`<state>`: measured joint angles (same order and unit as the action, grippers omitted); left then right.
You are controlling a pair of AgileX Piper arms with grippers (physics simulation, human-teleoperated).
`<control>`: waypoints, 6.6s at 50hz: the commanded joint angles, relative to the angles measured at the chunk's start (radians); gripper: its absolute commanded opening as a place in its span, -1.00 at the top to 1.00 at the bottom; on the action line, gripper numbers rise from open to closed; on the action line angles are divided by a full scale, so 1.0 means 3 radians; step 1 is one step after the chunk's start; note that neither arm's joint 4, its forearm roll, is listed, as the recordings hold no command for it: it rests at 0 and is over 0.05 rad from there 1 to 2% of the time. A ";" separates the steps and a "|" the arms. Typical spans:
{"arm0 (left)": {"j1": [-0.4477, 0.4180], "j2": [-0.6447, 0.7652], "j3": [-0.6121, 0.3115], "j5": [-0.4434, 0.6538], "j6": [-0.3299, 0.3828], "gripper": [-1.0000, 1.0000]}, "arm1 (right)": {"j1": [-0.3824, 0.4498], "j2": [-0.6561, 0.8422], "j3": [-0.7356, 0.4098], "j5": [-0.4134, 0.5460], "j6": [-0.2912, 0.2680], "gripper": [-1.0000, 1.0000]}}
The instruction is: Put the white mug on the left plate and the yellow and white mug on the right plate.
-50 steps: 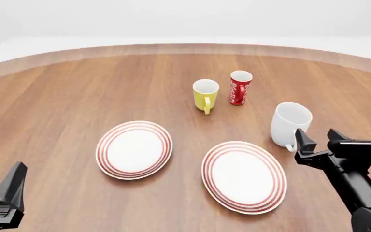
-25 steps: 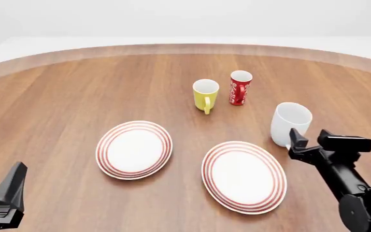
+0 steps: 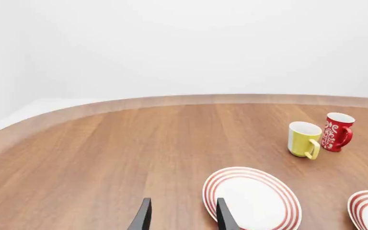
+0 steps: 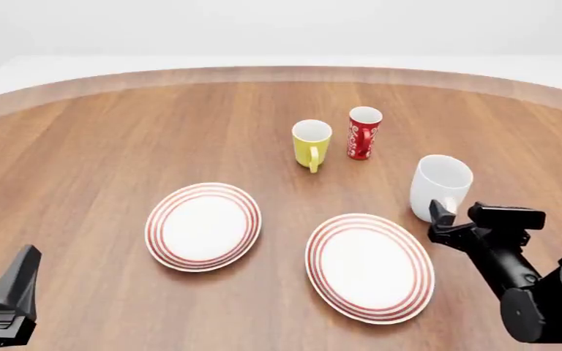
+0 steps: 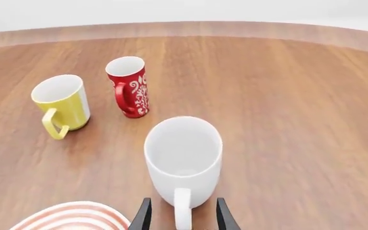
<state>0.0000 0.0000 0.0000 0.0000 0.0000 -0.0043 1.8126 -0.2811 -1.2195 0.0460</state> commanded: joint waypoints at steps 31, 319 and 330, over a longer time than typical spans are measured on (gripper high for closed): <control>0.0000 0.0000 0.0000 0.0000 0.0000 -1.00 | 0.0019 0.0451 -0.0224 -0.0001 0.0008 -1.00; 0.0000 0.0000 0.0000 0.0000 0.0000 -1.00 | 0.2400 -0.0503 -0.1600 0.1903 -0.0376 1.00; 0.0000 0.0000 0.0000 0.0000 0.0000 -1.00 | 0.2507 -0.0349 -0.1713 0.1892 -0.0321 1.00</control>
<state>0.0000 0.0000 0.0000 0.0000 0.0000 0.7240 1.6782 -0.7656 -0.6503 -0.0653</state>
